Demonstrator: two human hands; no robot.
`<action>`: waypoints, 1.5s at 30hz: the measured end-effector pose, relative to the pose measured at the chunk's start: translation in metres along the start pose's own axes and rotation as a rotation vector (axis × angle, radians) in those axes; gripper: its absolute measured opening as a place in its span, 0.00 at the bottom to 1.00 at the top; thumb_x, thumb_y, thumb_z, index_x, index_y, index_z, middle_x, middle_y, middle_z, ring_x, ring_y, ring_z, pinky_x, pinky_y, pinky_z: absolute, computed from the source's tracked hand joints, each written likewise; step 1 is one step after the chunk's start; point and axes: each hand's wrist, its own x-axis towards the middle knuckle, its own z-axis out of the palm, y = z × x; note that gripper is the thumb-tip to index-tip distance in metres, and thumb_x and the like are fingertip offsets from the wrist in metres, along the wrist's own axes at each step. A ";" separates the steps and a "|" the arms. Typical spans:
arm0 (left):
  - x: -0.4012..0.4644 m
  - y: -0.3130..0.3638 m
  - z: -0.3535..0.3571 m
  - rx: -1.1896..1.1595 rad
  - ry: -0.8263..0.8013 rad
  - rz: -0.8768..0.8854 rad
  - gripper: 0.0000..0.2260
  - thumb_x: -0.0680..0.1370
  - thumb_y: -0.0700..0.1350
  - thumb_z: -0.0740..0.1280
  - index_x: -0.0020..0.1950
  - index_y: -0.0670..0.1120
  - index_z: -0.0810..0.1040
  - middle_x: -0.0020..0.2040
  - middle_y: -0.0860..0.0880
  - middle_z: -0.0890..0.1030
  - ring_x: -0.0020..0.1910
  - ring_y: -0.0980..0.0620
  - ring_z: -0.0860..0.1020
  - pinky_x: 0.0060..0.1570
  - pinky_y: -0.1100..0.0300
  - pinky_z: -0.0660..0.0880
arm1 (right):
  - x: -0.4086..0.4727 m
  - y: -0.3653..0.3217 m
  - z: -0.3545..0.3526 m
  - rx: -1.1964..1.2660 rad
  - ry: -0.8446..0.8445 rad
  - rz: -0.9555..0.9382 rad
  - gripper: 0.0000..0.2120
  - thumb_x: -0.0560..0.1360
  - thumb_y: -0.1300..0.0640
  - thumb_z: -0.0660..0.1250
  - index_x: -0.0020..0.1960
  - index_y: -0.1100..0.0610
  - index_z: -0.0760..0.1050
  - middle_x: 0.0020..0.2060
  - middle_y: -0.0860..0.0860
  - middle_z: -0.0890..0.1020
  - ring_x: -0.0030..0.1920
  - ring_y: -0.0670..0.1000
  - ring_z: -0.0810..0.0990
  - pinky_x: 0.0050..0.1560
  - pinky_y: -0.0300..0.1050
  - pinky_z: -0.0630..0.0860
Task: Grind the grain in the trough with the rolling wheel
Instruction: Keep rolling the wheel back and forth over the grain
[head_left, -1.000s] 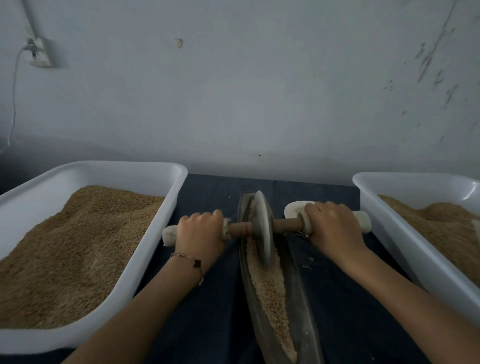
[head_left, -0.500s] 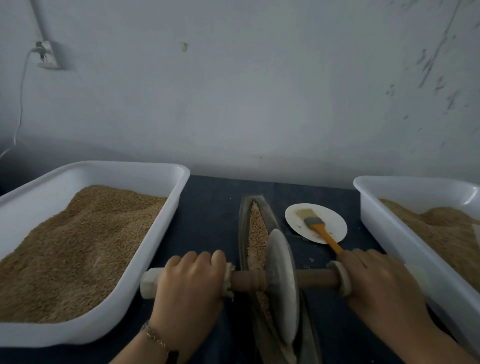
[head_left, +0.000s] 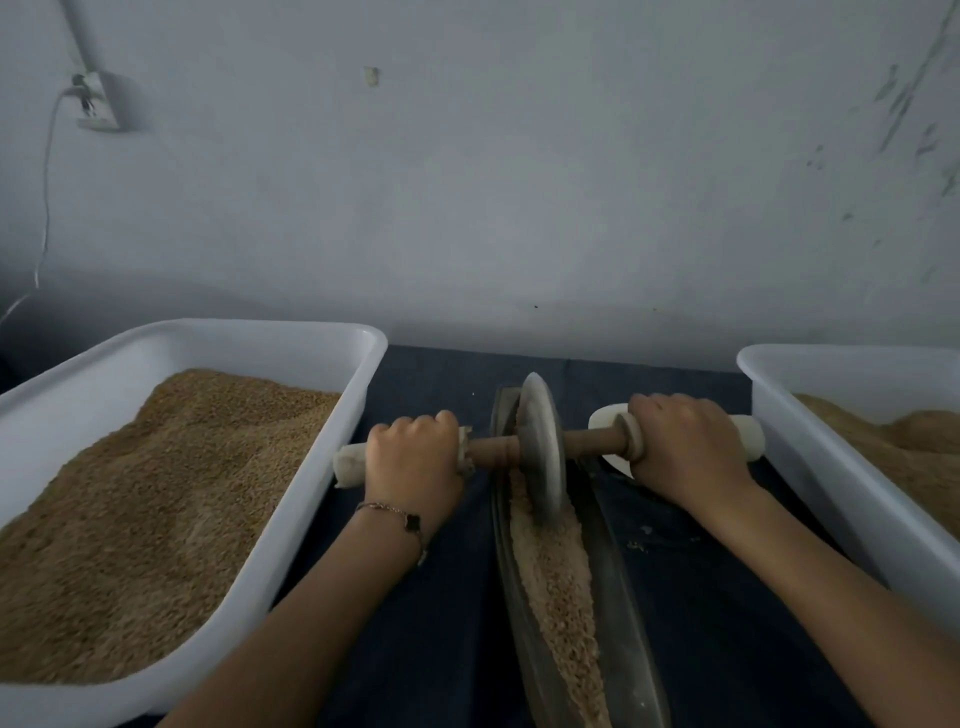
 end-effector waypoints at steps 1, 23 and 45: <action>-0.001 0.000 0.000 0.011 0.004 0.012 0.12 0.75 0.53 0.65 0.43 0.50 0.64 0.43 0.52 0.77 0.41 0.52 0.75 0.41 0.60 0.67 | -0.004 -0.001 -0.001 0.009 0.019 0.005 0.15 0.56 0.63 0.75 0.33 0.55 0.69 0.27 0.52 0.76 0.26 0.54 0.72 0.31 0.43 0.59; -0.056 -0.001 -0.022 -0.038 -0.001 0.150 0.11 0.72 0.52 0.66 0.40 0.52 0.64 0.35 0.56 0.69 0.34 0.56 0.68 0.36 0.61 0.63 | -0.072 -0.001 -0.039 0.087 0.051 -0.045 0.15 0.54 0.65 0.78 0.35 0.58 0.74 0.28 0.53 0.76 0.27 0.56 0.74 0.27 0.48 0.70; -0.078 -0.007 -0.033 -0.086 -0.163 0.073 0.07 0.76 0.54 0.60 0.41 0.55 0.64 0.37 0.57 0.71 0.38 0.59 0.71 0.36 0.63 0.61 | -0.081 -0.008 -0.066 0.008 0.102 -0.111 0.18 0.52 0.70 0.76 0.40 0.58 0.78 0.31 0.52 0.76 0.30 0.54 0.74 0.29 0.47 0.68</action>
